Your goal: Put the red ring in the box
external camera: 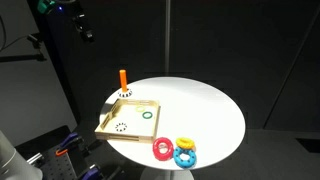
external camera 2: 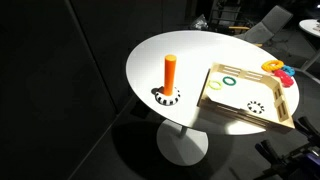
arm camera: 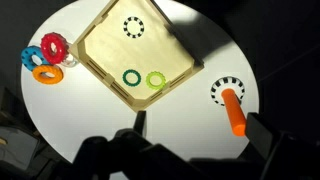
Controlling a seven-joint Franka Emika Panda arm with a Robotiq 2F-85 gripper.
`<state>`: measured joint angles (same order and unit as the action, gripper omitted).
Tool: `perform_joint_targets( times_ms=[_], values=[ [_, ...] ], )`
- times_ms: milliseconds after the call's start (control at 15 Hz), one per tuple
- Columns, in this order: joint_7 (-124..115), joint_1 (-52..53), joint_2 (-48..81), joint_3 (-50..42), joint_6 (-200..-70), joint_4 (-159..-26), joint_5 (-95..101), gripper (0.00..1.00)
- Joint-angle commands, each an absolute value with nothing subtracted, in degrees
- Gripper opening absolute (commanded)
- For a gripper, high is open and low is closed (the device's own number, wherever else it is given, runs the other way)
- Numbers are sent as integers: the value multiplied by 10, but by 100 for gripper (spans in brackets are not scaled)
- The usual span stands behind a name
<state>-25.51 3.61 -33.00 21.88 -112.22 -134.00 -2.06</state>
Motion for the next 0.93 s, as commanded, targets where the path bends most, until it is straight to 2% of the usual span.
perform_joint_targets(
  times_ms=[0, 533, 867],
  values=[
    [-262, 50, -326, 208, -1121, -1338, -12, 100],
    [-265, 43, -322, 205, -1113, -1327, -8, 100],
    [-267, 2, -301, 166, -1106, -1291, 33, 100]
  ],
)
